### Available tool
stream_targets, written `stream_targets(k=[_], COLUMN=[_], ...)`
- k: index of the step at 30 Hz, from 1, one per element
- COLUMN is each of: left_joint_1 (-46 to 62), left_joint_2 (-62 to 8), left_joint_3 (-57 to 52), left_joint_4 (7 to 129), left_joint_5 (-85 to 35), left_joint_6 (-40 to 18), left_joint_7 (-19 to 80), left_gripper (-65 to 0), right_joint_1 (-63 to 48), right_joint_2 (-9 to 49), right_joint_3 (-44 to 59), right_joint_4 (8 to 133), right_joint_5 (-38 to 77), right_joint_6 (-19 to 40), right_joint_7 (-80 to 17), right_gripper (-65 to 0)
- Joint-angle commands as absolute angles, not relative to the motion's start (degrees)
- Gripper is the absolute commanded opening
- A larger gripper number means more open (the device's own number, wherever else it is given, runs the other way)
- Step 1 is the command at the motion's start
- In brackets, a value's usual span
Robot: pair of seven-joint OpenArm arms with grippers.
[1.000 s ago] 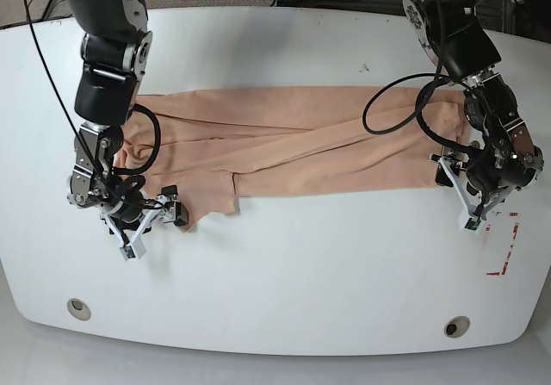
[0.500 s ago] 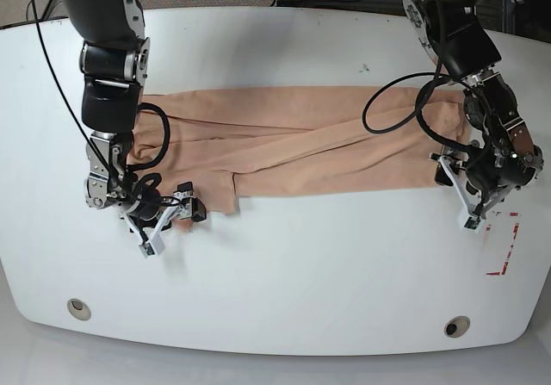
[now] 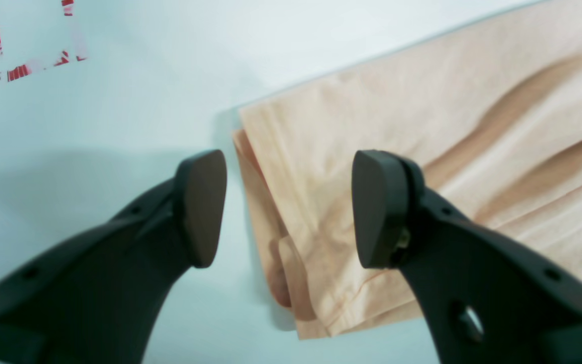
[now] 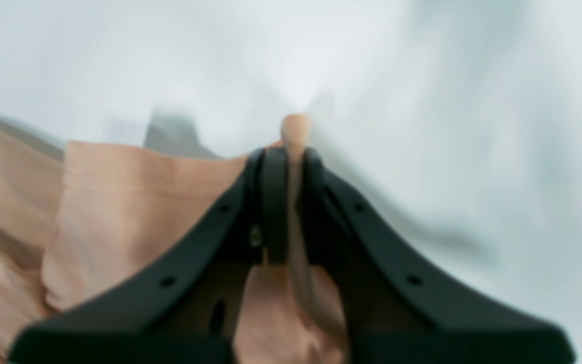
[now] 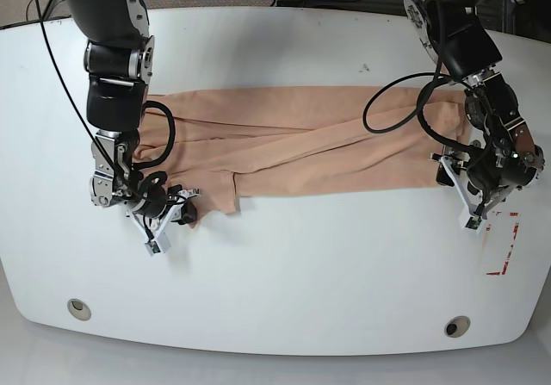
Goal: Layout the t-shirt on the table in an organized manner, then fold the t-shirt properly
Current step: 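Move the right gripper along the shirt's end to gather loose fabric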
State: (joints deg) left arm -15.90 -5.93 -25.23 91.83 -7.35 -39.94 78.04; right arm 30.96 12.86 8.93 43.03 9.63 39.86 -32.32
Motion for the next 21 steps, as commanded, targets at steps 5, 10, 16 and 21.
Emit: stream_targets(k=[5, 10, 16, 21], left_joint_1=[-17.19, -17.19, -17.19, -17.19], left_joint_2=[-6.46, -6.46, -6.46, -6.46], left_joint_3=[-25.27, -25.27, -25.19, -25.1], left_joint_4=[92.62, 92.53, 92.44, 92.44], left_joint_5=[-7.78, -7.69, -7.6, -7.52], left_joint_6=[-40.0, -40.0, -40.0, -40.0], left_joint_7=[77.49, 77.49, 77.49, 77.49], left_gripper=[-27.8, -27.8, -27.8, -27.8], right_joint_1=[32.31, 29.41, 25.98, 22.2], right_joint_2=[12.79, 11.56, 11.47, 11.74], right_joint_3=[10.07, 12.09, 12.18, 12.0], right_joint_4=[52.44, 62.9, 72.4, 78.64], right_joint_5=[11.82, 17.19, 25.27, 35.91], right_joint_6=[40.0, 40.0, 40.0, 40.0], right_joint_7=[-40.31, -50.68, -60.26, -67.47], right_gripper=[-62.9, -65.0, -65.0, -65.0])
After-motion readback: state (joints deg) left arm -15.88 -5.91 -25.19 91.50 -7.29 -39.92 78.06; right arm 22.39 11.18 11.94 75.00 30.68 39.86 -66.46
